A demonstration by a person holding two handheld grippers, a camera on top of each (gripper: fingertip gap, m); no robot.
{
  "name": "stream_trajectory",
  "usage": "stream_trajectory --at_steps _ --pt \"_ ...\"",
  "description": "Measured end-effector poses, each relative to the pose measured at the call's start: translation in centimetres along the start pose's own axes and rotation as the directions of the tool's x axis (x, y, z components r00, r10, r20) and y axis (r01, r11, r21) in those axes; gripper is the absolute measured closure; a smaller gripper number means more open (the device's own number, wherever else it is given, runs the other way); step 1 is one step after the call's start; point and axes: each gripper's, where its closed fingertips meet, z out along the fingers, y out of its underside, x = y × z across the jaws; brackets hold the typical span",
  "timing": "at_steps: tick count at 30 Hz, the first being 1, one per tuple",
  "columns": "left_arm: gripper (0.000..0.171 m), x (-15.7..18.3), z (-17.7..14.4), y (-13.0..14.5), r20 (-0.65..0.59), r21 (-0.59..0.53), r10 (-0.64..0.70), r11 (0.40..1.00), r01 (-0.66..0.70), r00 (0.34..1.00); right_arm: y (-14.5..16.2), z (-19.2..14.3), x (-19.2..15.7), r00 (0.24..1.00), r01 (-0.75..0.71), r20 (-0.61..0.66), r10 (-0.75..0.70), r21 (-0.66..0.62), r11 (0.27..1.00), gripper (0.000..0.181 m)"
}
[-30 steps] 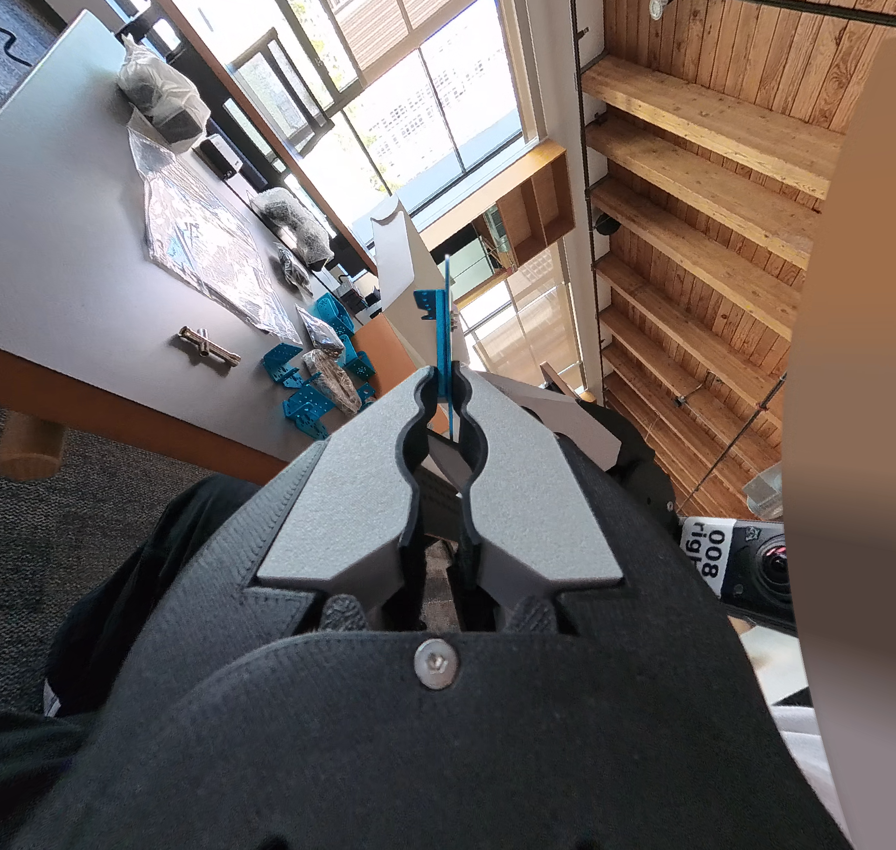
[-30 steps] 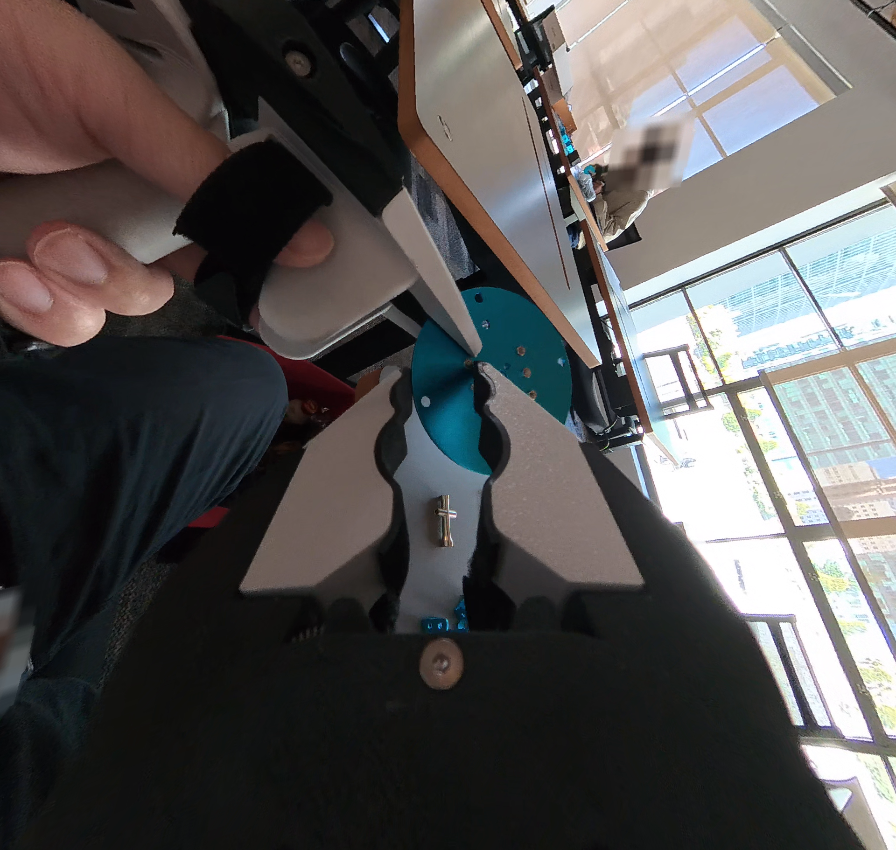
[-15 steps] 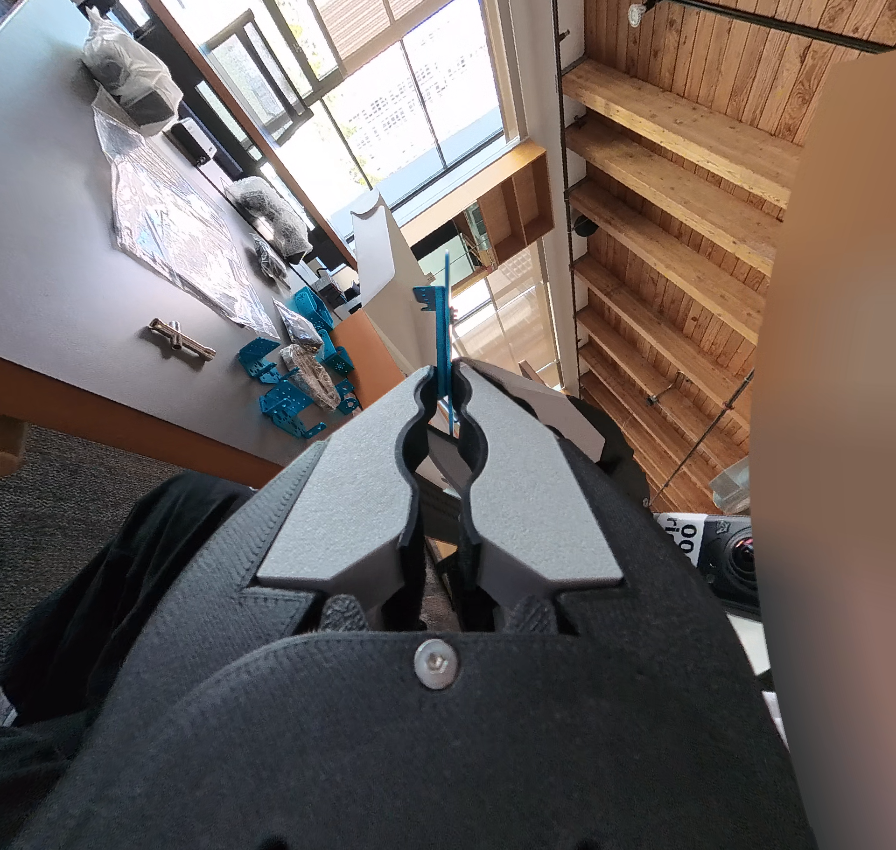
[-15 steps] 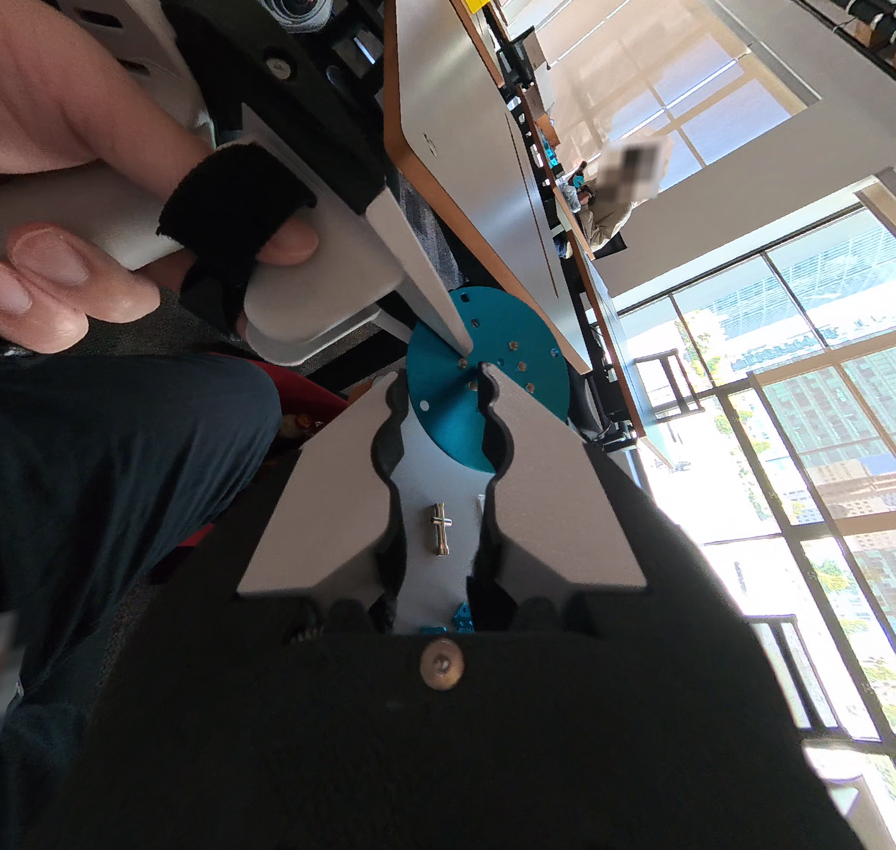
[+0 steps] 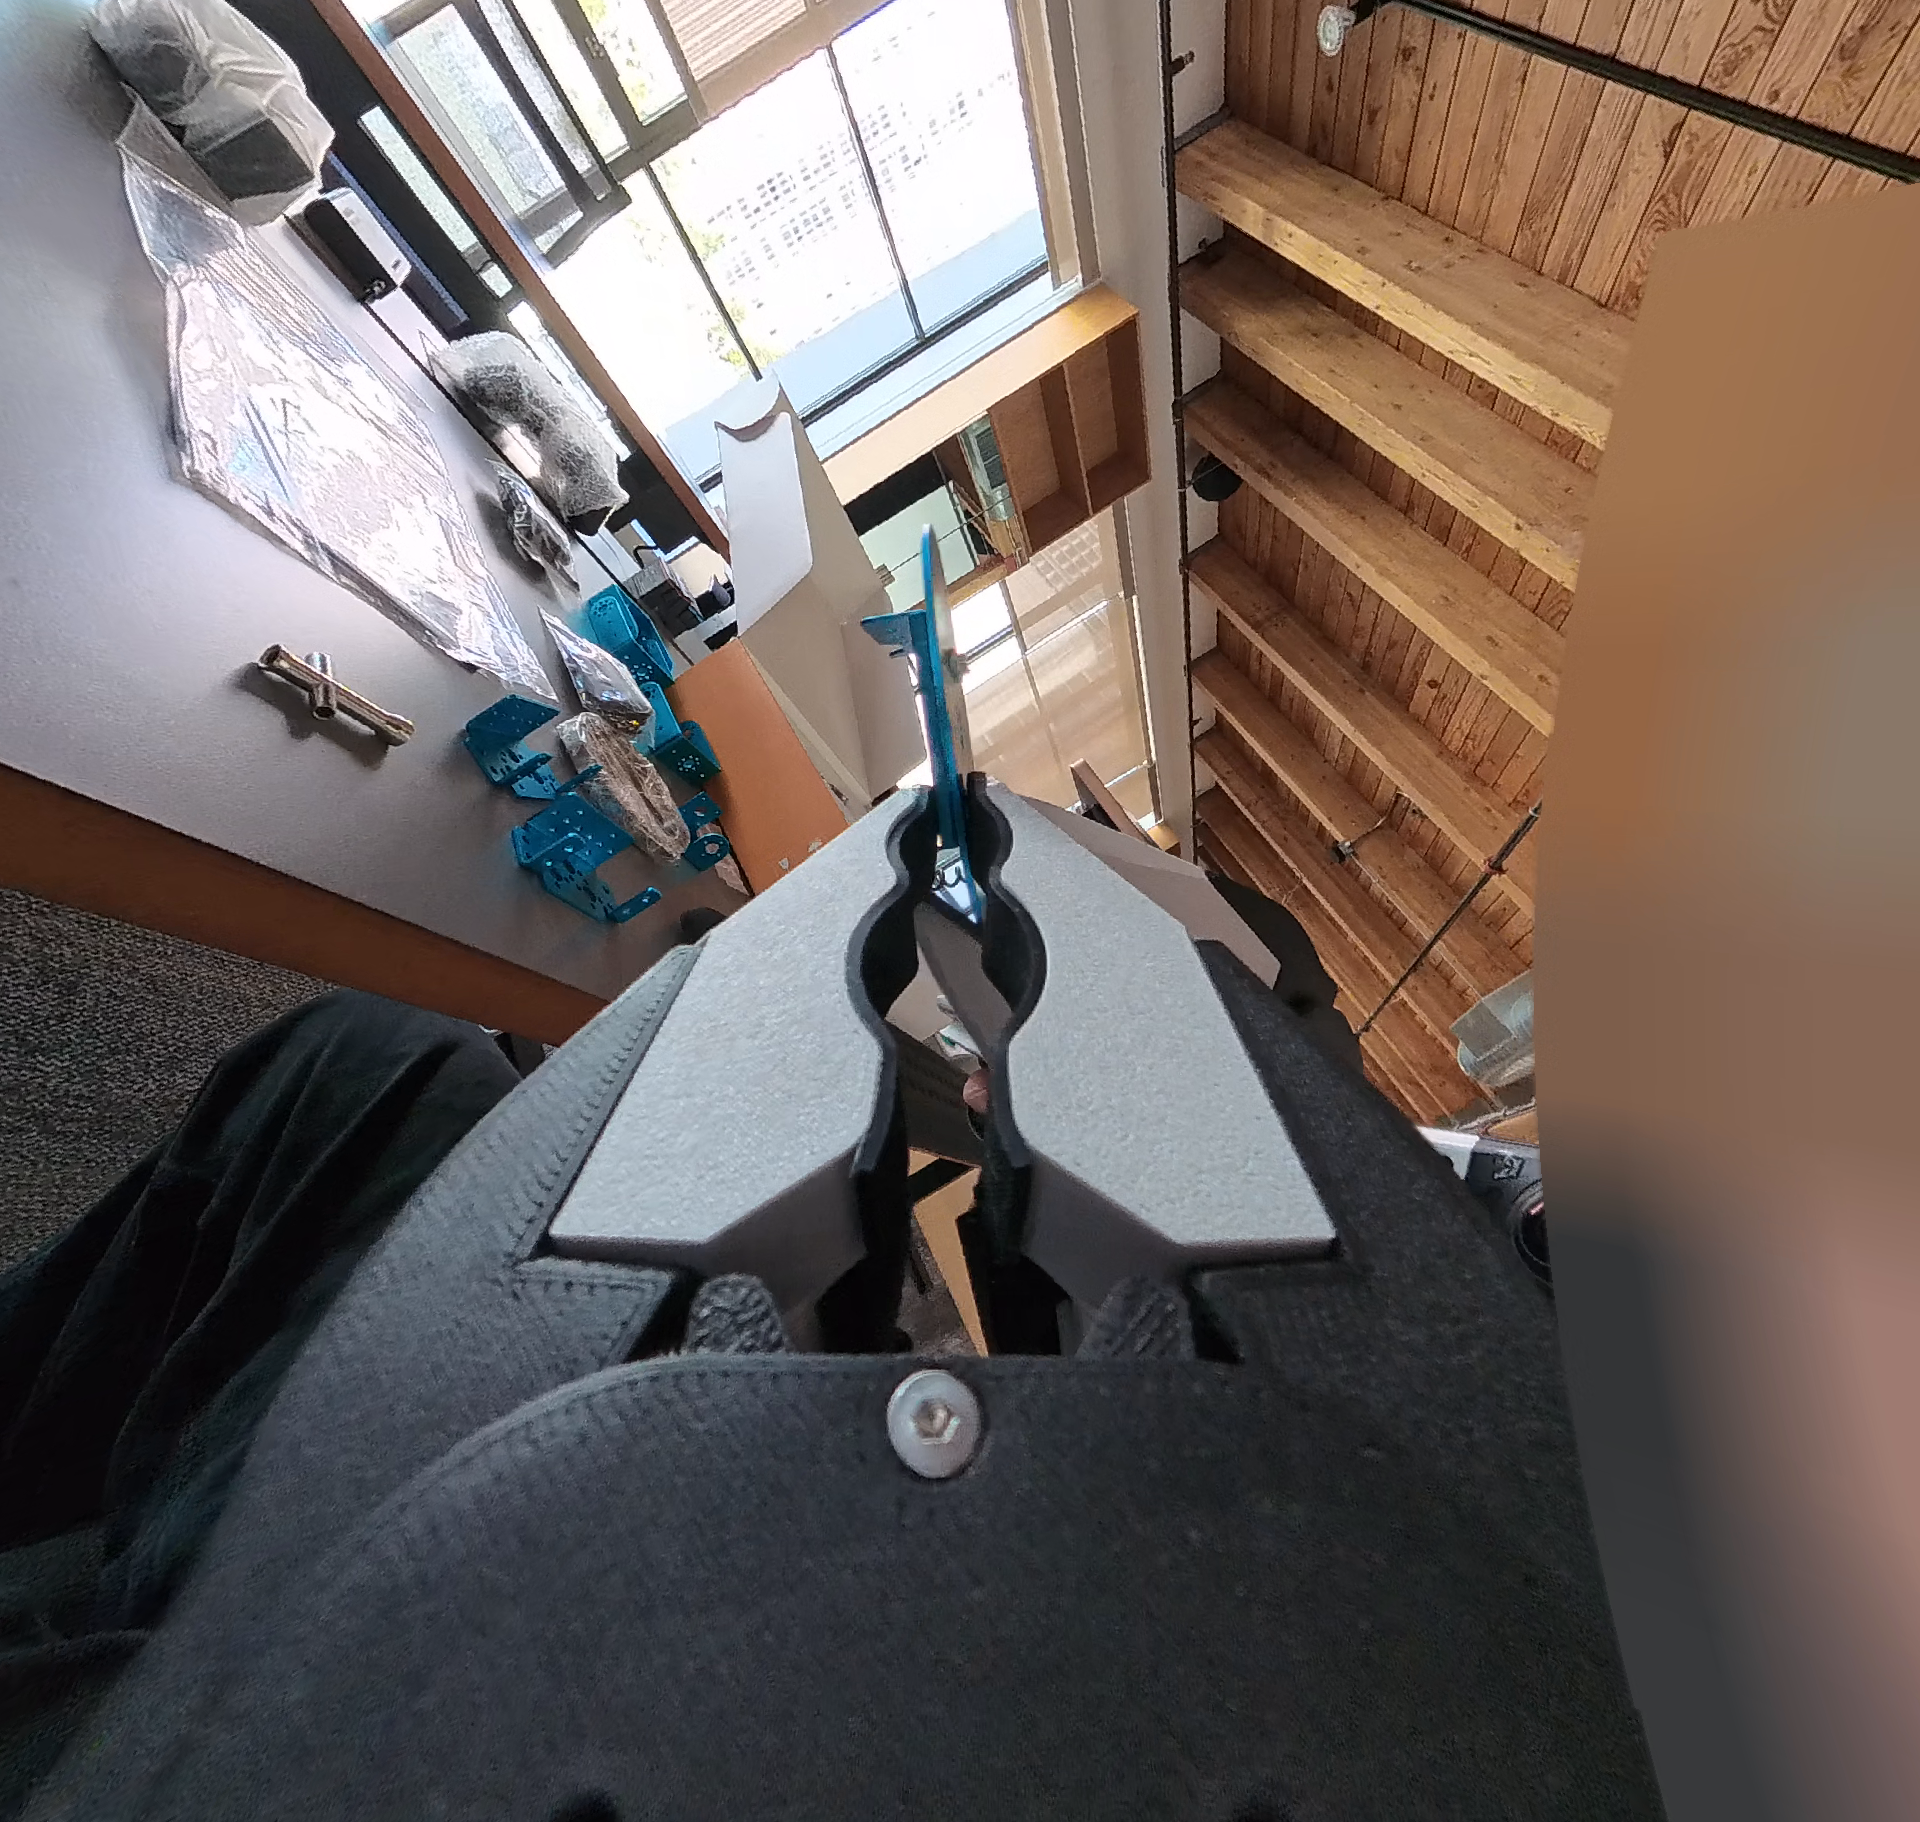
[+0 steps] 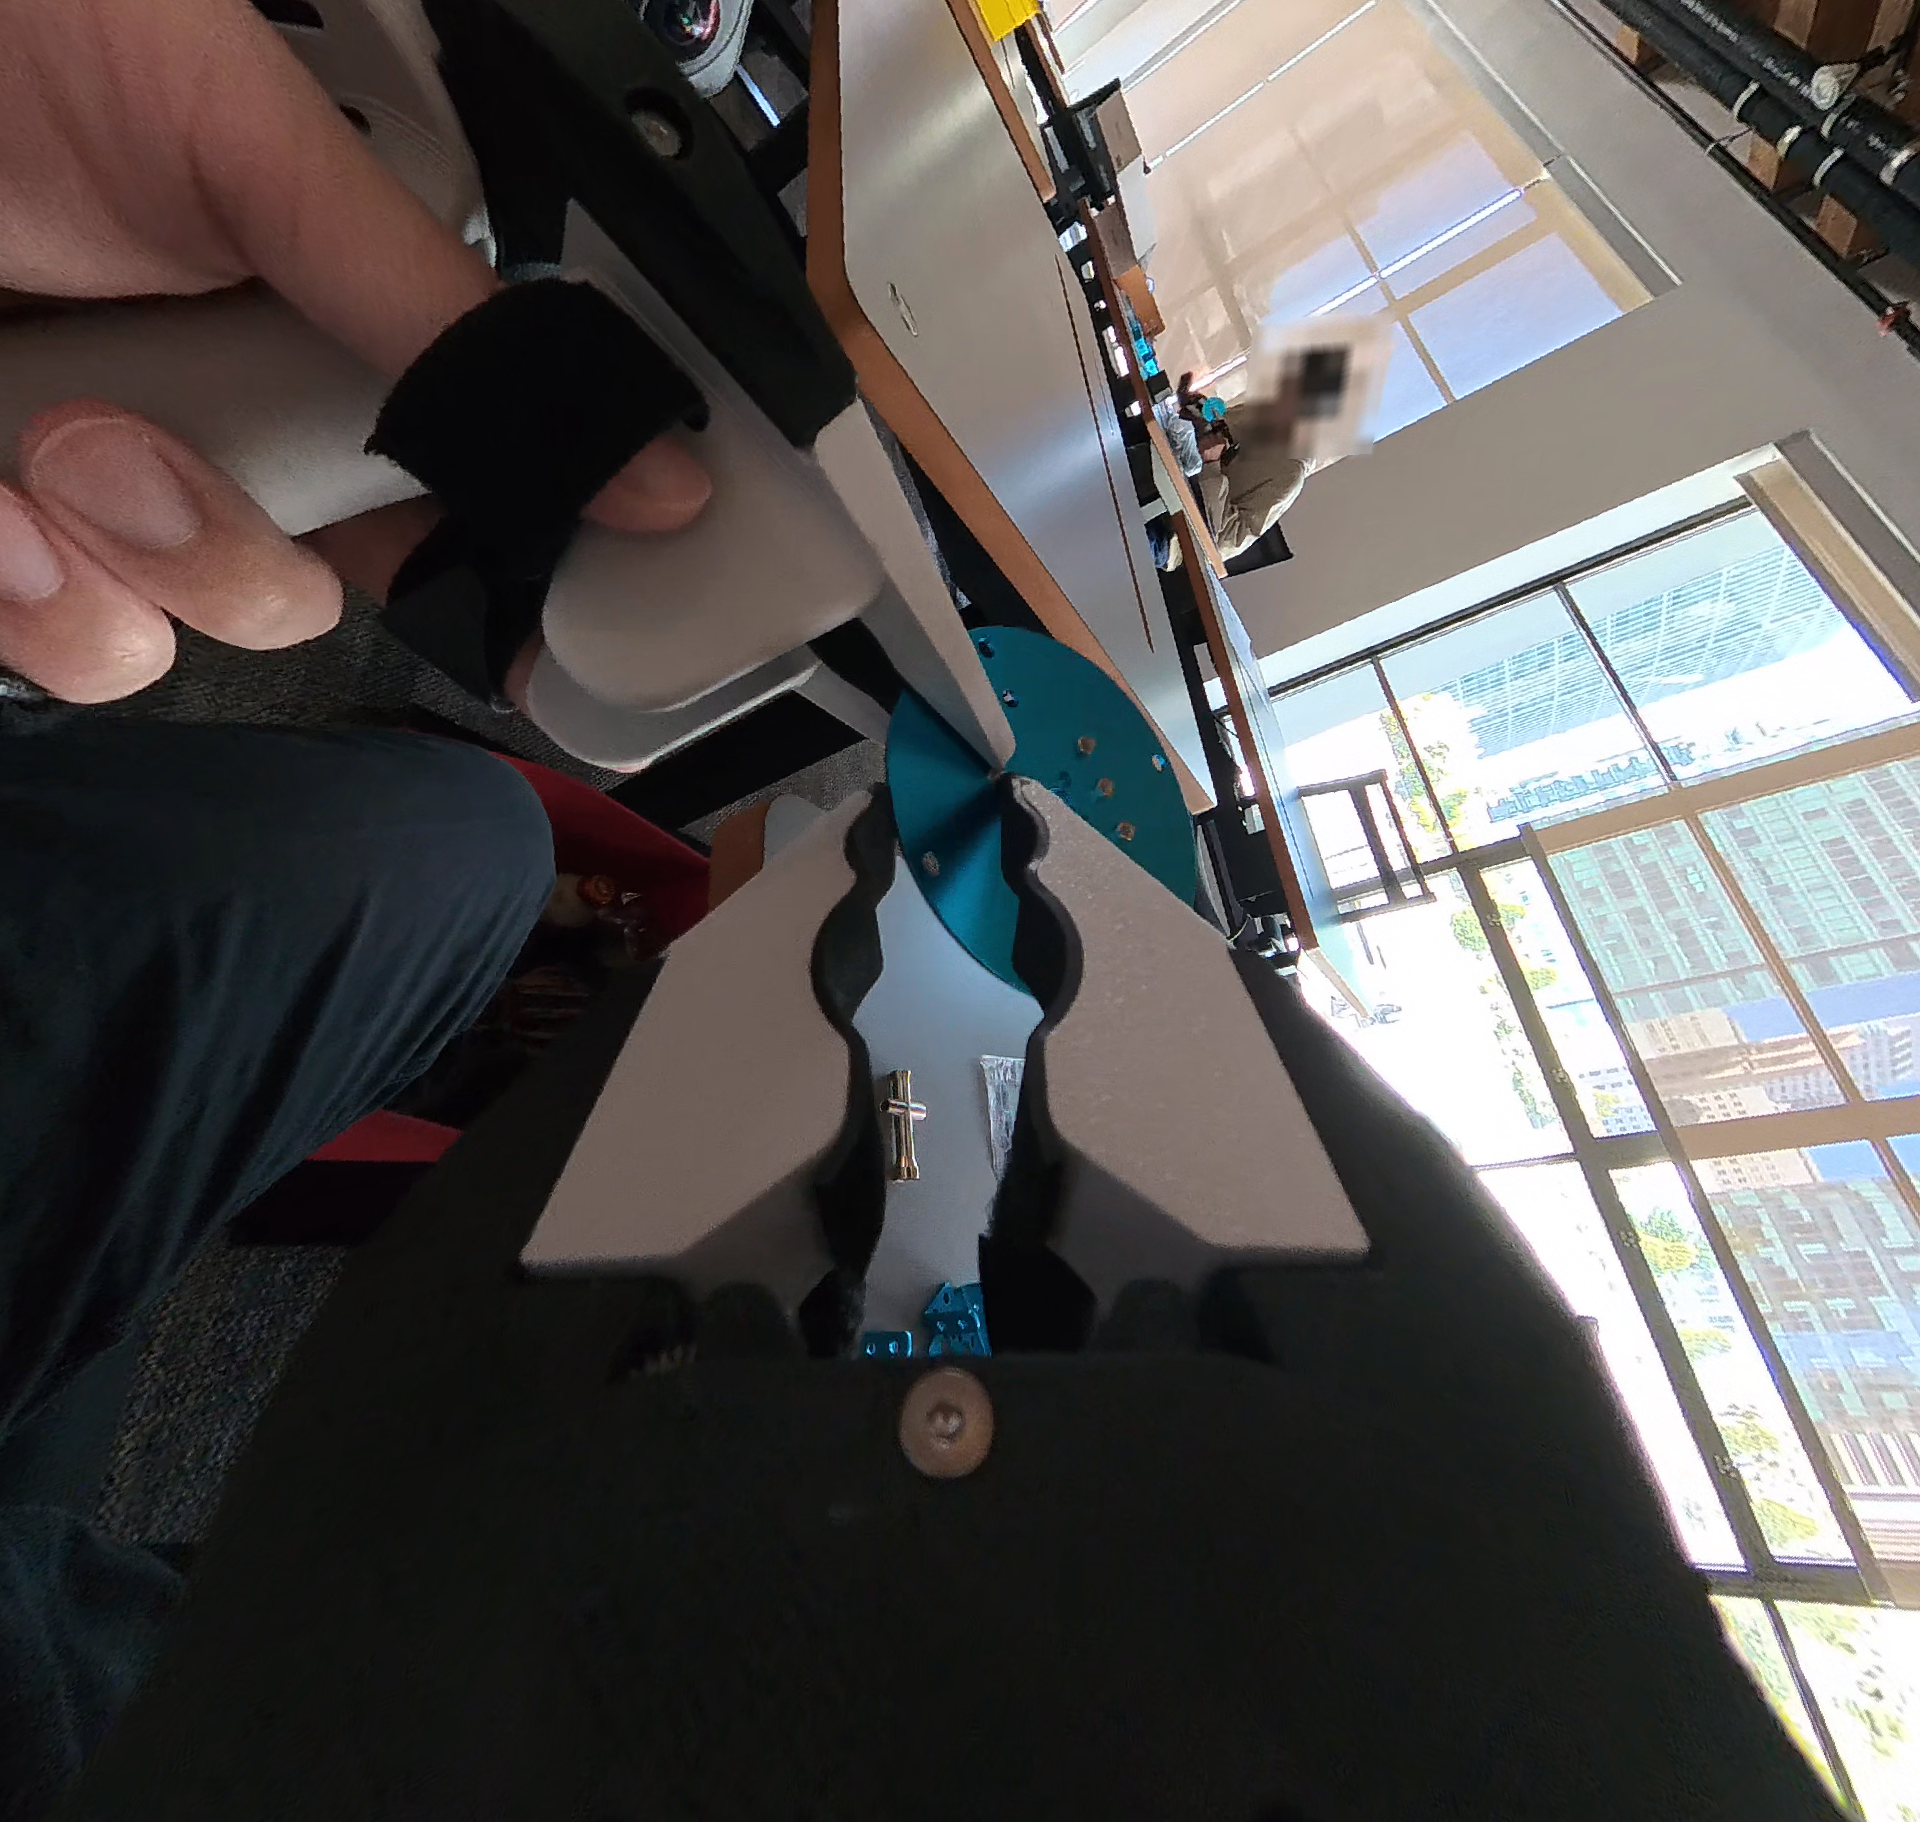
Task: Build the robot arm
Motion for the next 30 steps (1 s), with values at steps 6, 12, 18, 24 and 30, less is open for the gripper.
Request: stream_trajectory --at_steps 6,12,18,24,30 --pt "0.168 0.3 -0.04 -0.15 -0.01 0.009 0.005 1.0 -0.005 1.0 -0.22 -0.12 0.32 0.999 -0.001 -0.052 0.001 0.006 1.0 0.162" --pt "0.168 0.29 -0.06 0.04 0.004 0.0 0.046 0.999 -0.046 0.999 -0.08 0.18 0.2 1.0 0.013 -0.023 -0.013 0.0 1.0 0.157" --pt "0.168 0.16 0.01 0.27 -0.007 0.001 0.025 1.0 -0.025 1.0 0.03 -0.1 0.07 0.997 0.045 -0.066 -0.045 0.0 0.999 0.163" --pt "0.167 0.37 0.04 0.17 -0.016 0.008 0.023 1.0 -0.023 1.0 -0.33 -0.37 0.41 0.993 0.046 -0.114 -0.044 0.015 0.999 0.169" --pt "0.168 0.69 -0.02 0.16 -0.008 -0.002 0.077 0.997 -0.077 0.997 -0.27 -0.14 0.53 0.993 0.054 -0.106 -0.052 0.022 0.998 0.156"
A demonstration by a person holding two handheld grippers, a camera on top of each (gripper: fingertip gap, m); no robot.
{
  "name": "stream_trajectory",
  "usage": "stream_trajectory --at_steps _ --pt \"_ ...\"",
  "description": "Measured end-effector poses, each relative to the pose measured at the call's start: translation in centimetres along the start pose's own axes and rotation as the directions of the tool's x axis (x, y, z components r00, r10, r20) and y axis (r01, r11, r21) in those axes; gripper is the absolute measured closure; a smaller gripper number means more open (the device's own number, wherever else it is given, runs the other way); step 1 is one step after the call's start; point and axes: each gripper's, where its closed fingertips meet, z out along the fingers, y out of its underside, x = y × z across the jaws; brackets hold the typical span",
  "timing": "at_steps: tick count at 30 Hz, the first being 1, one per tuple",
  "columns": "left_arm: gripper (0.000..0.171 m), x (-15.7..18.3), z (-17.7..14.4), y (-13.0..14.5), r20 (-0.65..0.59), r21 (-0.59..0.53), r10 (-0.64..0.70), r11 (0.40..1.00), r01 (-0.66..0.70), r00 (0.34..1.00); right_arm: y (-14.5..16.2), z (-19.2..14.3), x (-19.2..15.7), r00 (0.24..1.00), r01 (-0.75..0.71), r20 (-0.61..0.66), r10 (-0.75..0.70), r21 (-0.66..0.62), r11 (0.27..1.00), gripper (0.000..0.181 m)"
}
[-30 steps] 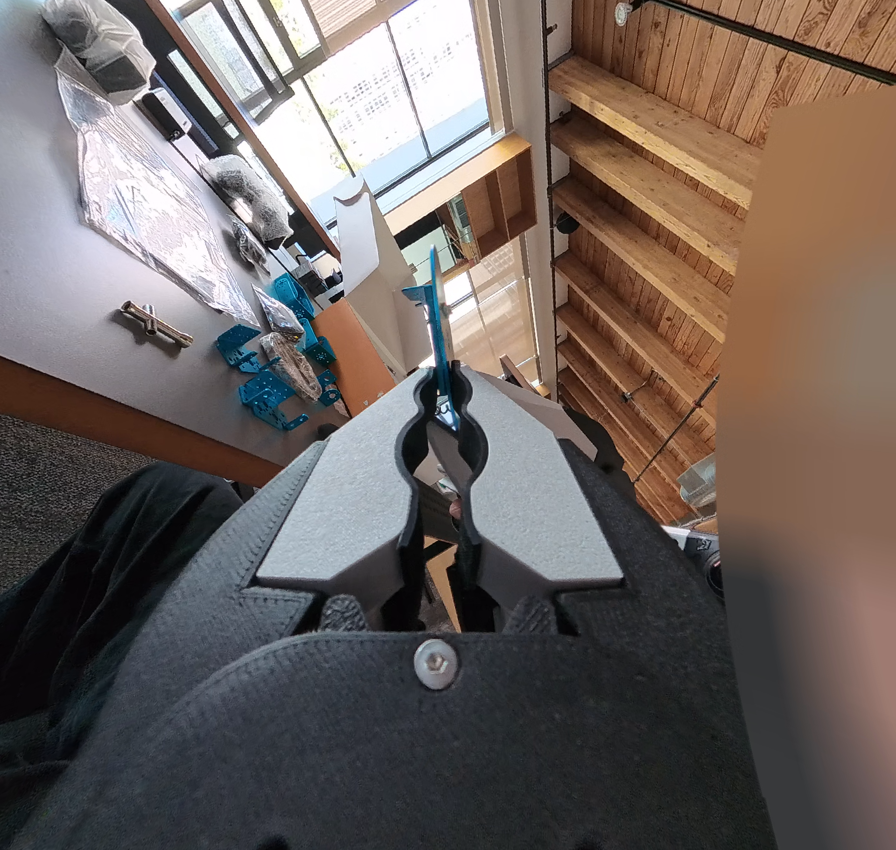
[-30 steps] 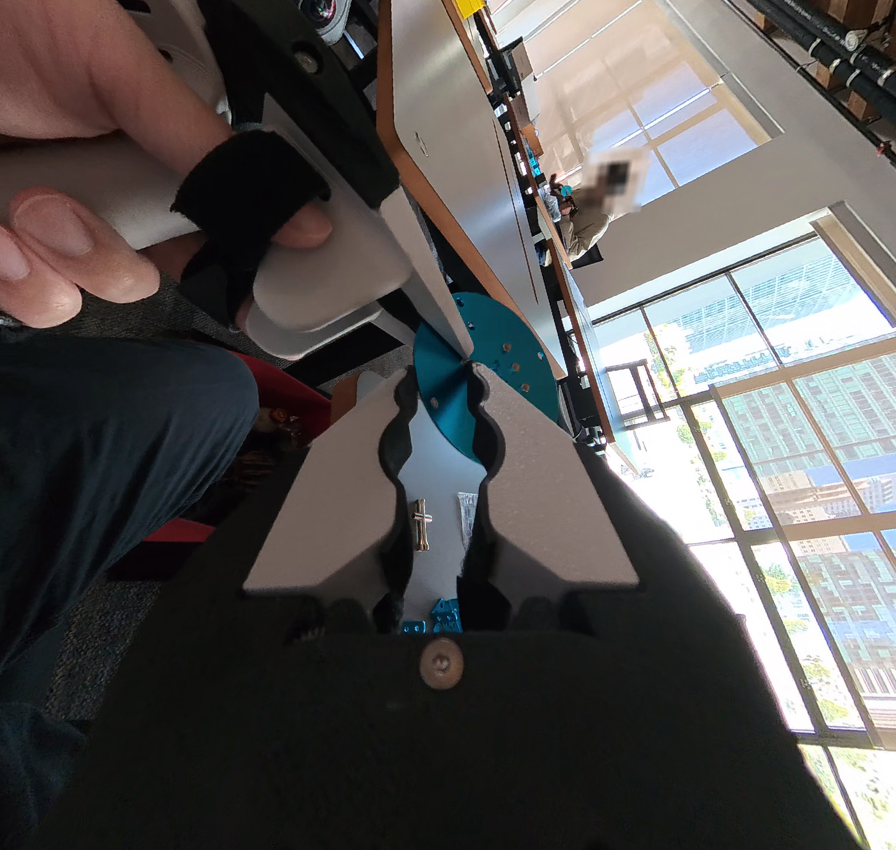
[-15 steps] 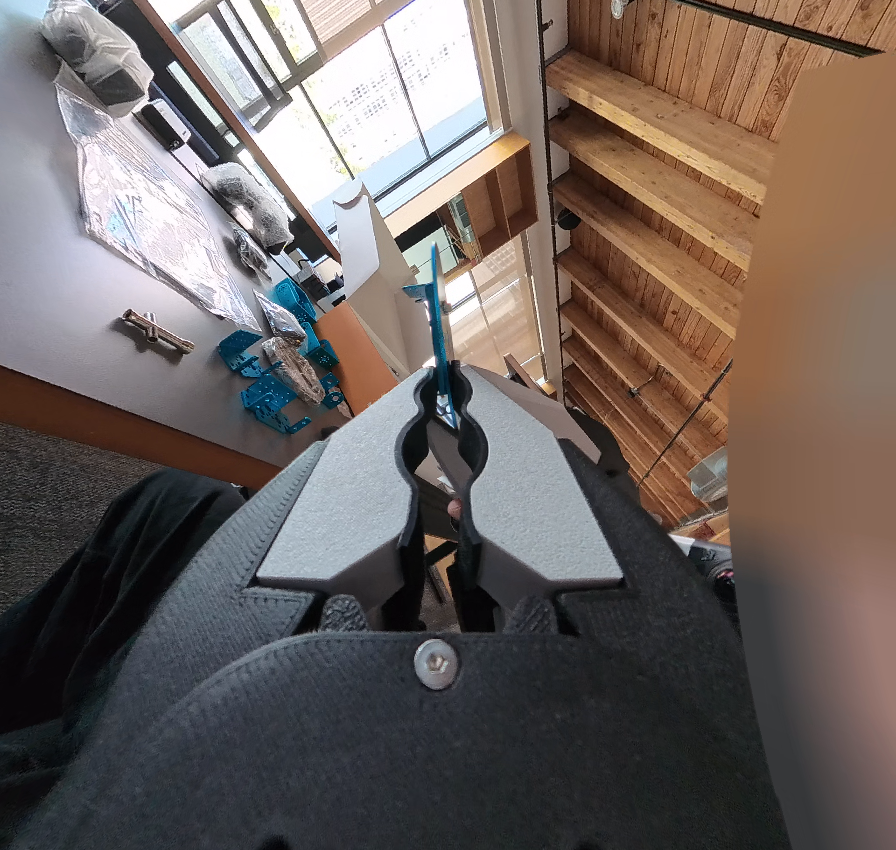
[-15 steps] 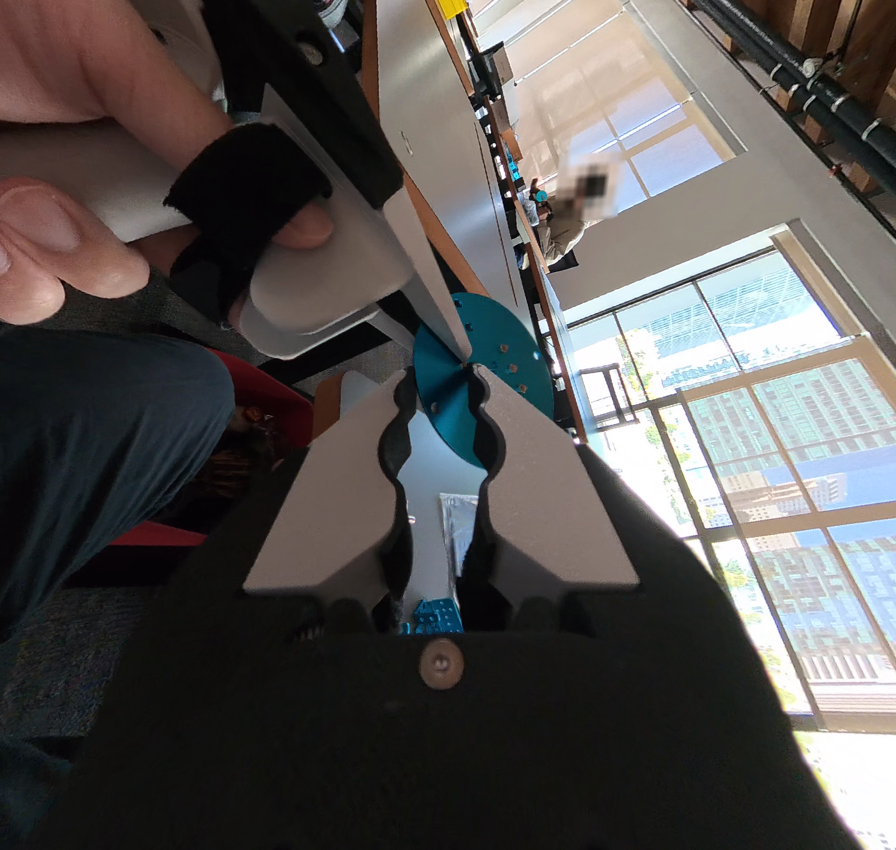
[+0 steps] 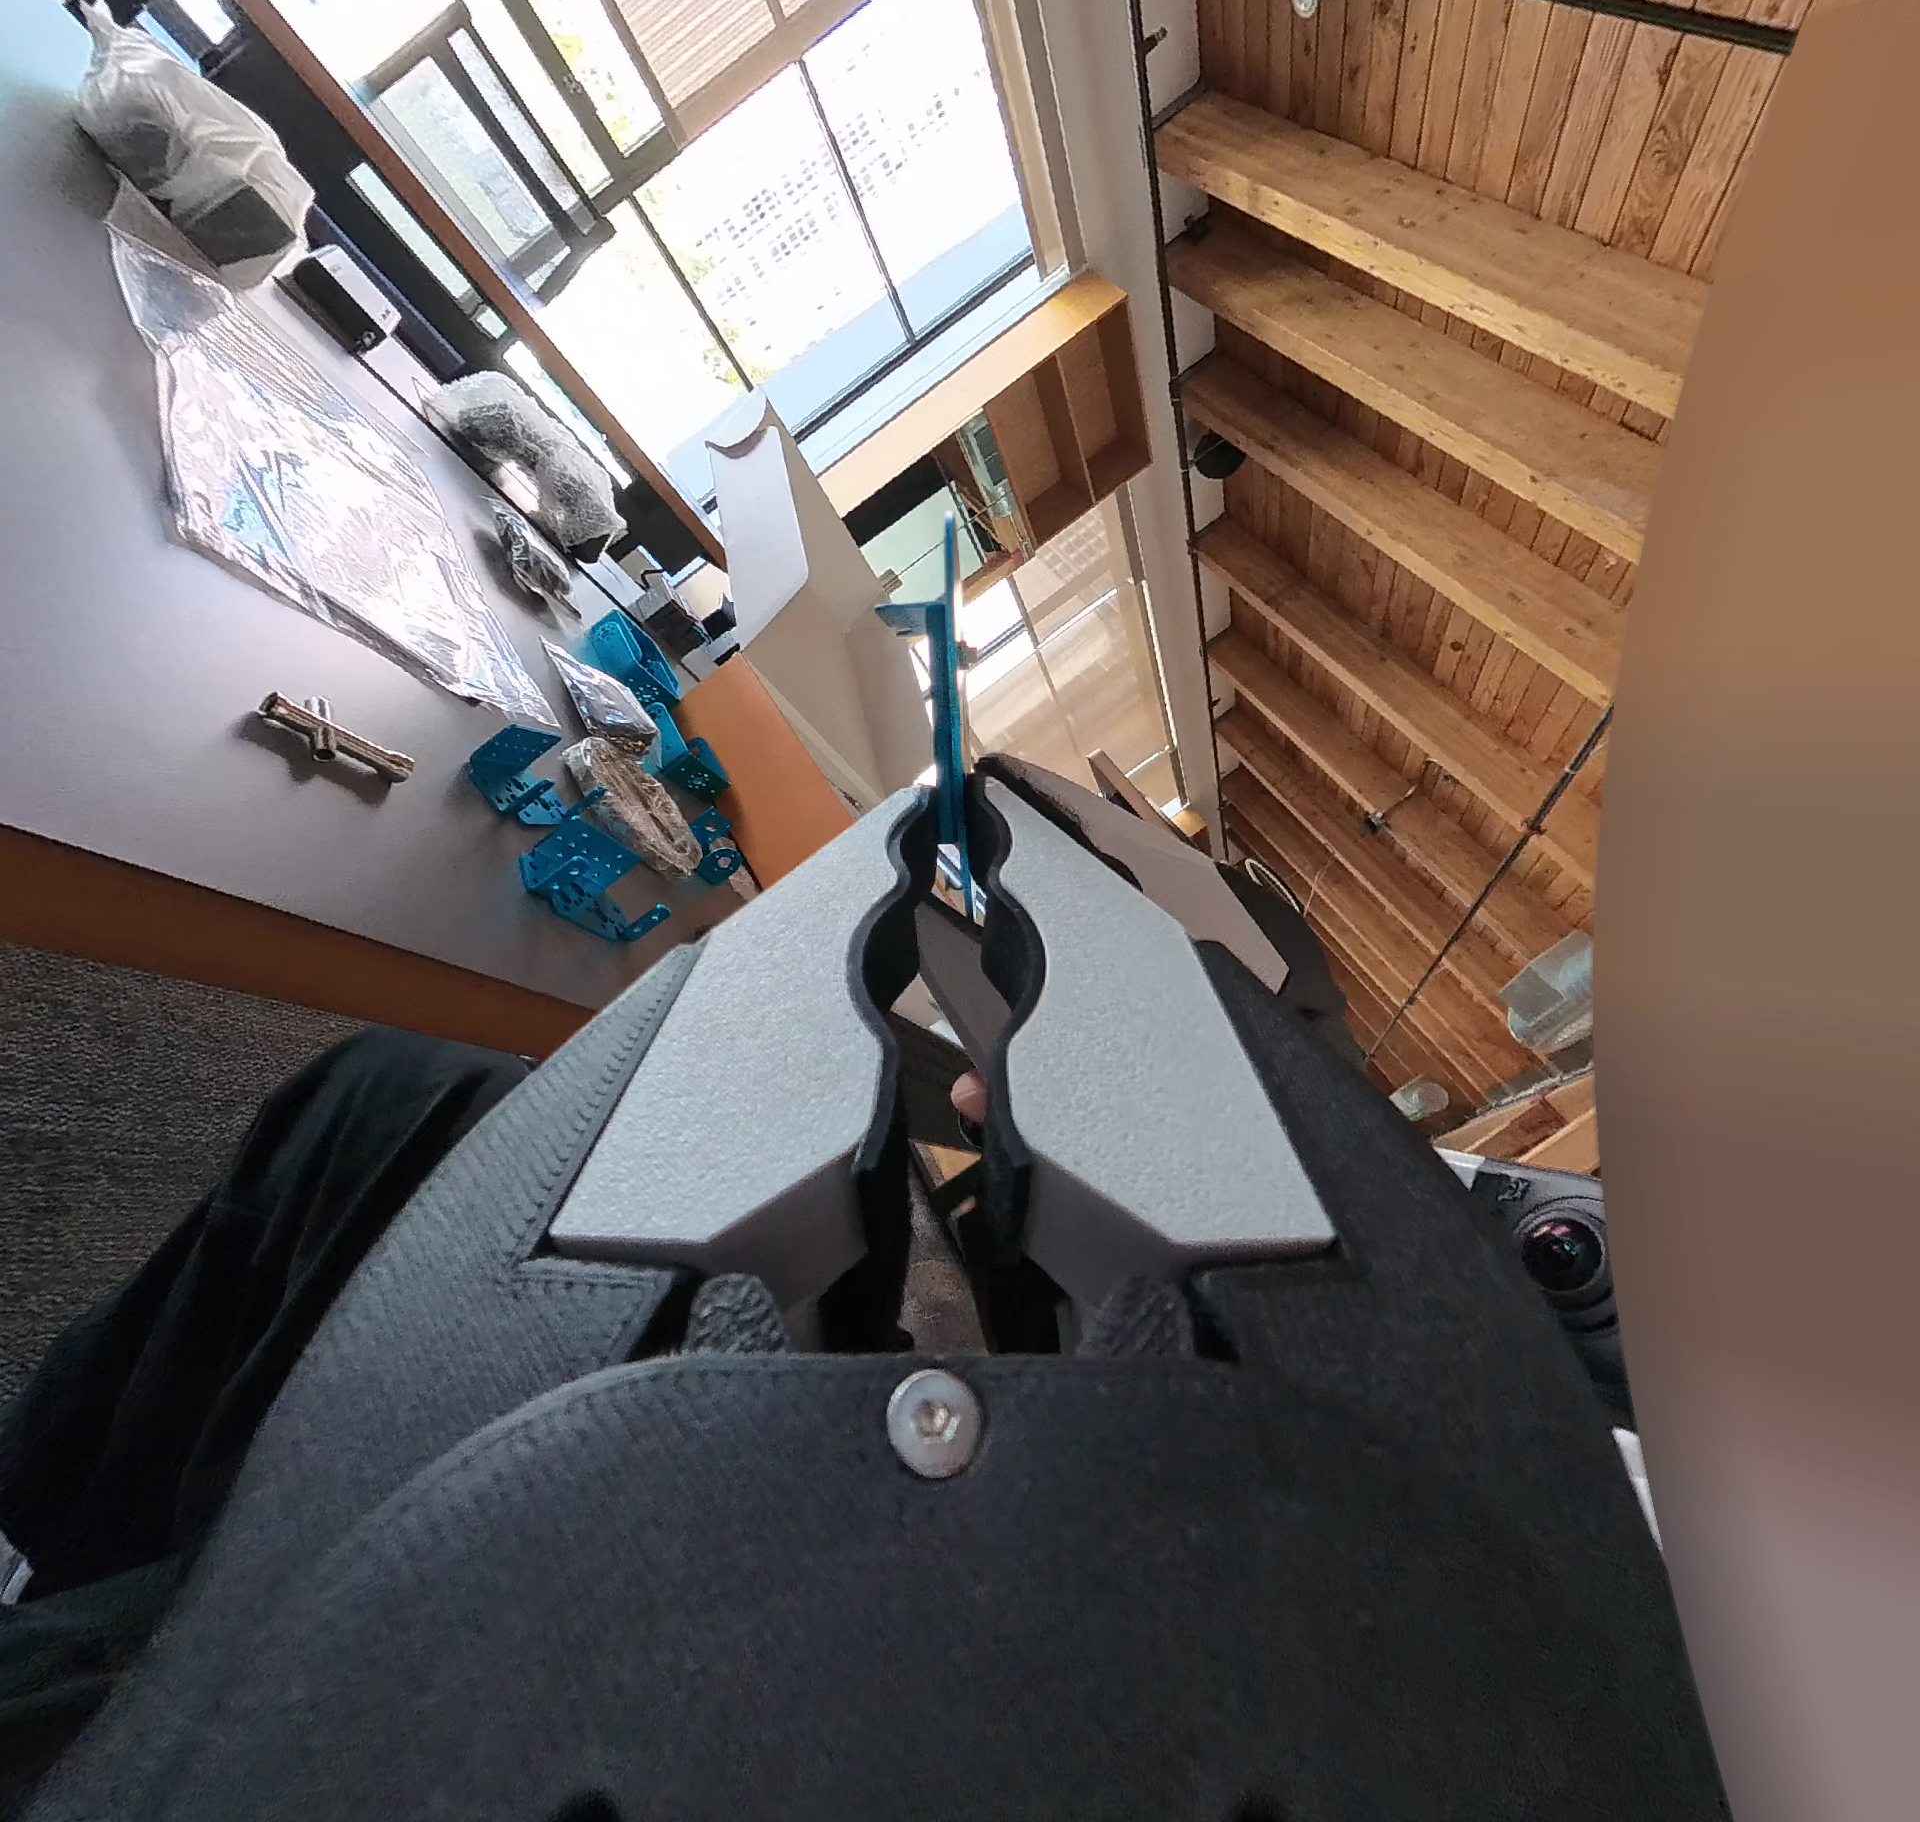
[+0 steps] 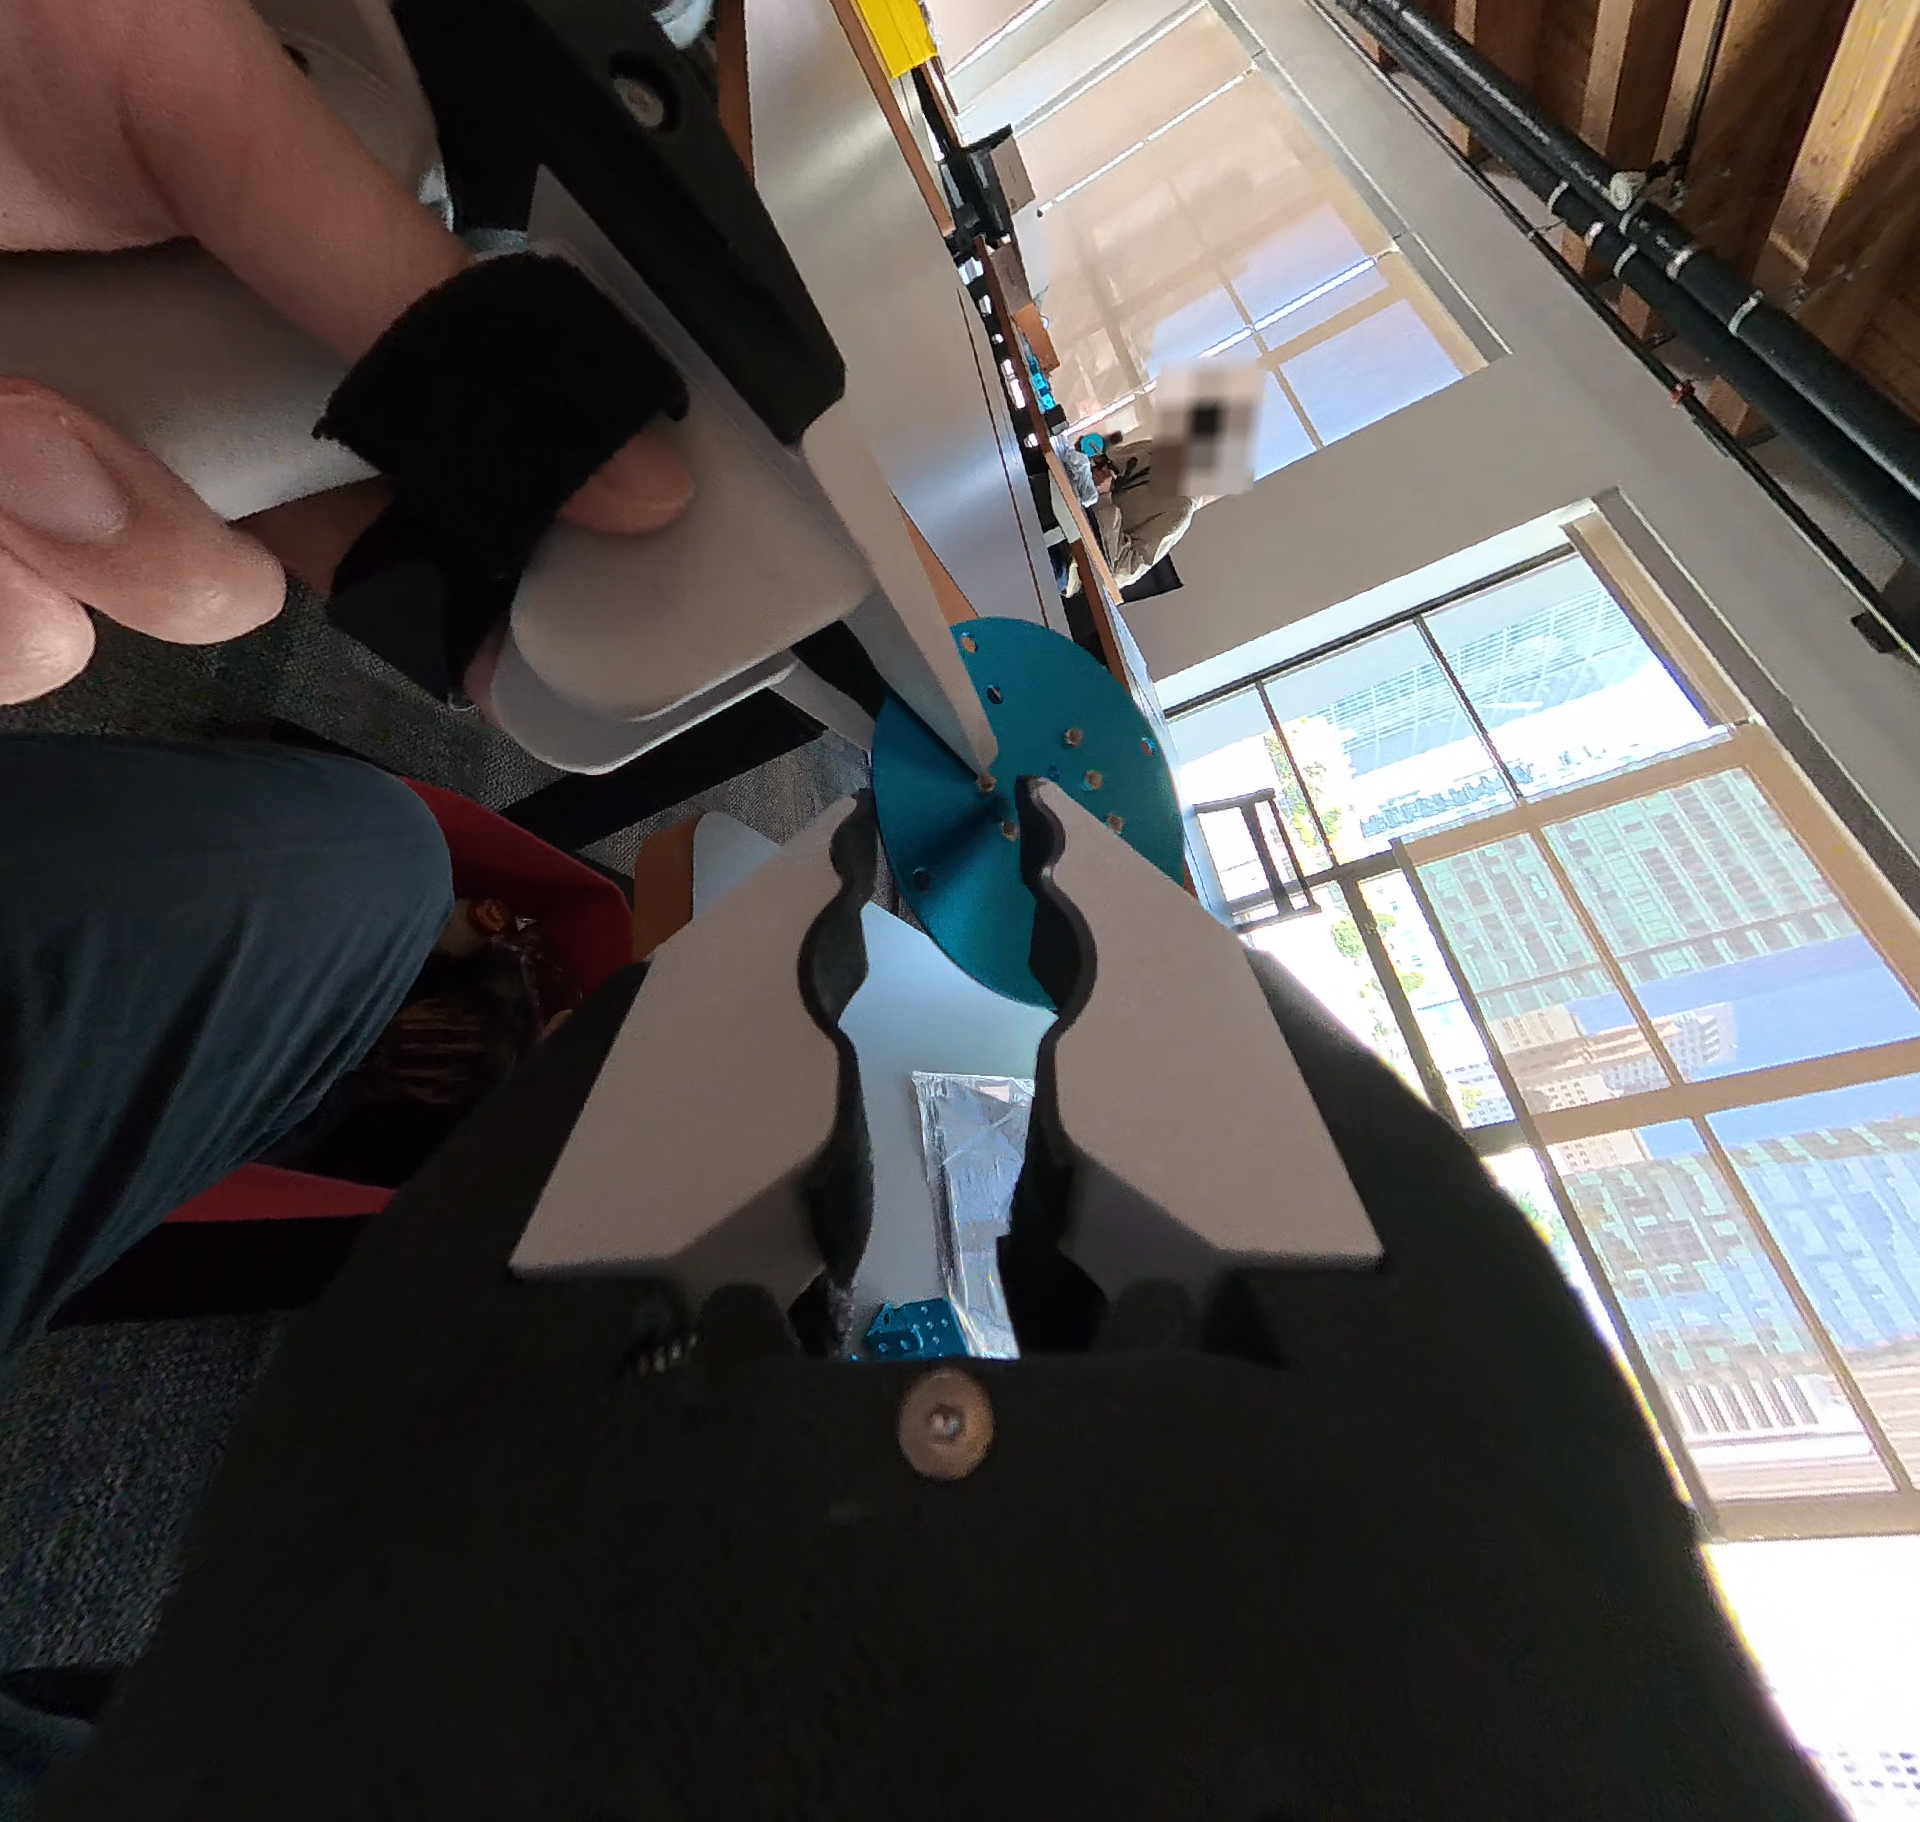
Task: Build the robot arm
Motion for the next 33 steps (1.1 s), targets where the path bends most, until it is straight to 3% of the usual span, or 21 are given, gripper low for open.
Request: stream_trajectory --at_steps 15,21,25,27,33 --pt "0.167 -0.2 0.1 0.2 0.003 0.026 -0.007 1.0 0.007 1.0 -0.1 -0.4 0.0 0.999 -0.051 -0.009 0.051 -0.01 0.999 0.17" --pt "0.168 0.2 0.2 0.3 0.005 0.012 0.032 0.999 -0.032 0.999 0.2 -0.2 0.4 0.998 -0.024 -0.051 0.023 -0.01 1.0 0.151" --pt "0.168 -0.1 0.1 0.5 0.009 0.011 0.02 1.0 -0.02 1.0 0.5 -0.1 0.0 0.998 -0.055 -0.002 0.055 -0.021 0.998 0.154" --pt "0.168 -0.1 0.1 0.5 0.007 0.018 0.011 1.0 -0.011 1.0 0.5 -0.3 0.6 0.998 -0.03 -0.058 0.029 -0.012 0.999 0.141" --pt "0.168 0.3 0.2 0.5 0.006 0.024 0.028 0.999 -0.028 1.0 0.5 -0.4 0.4 0.997 -0.071 -0.032 0.071 -0.006 0.997 0.152"
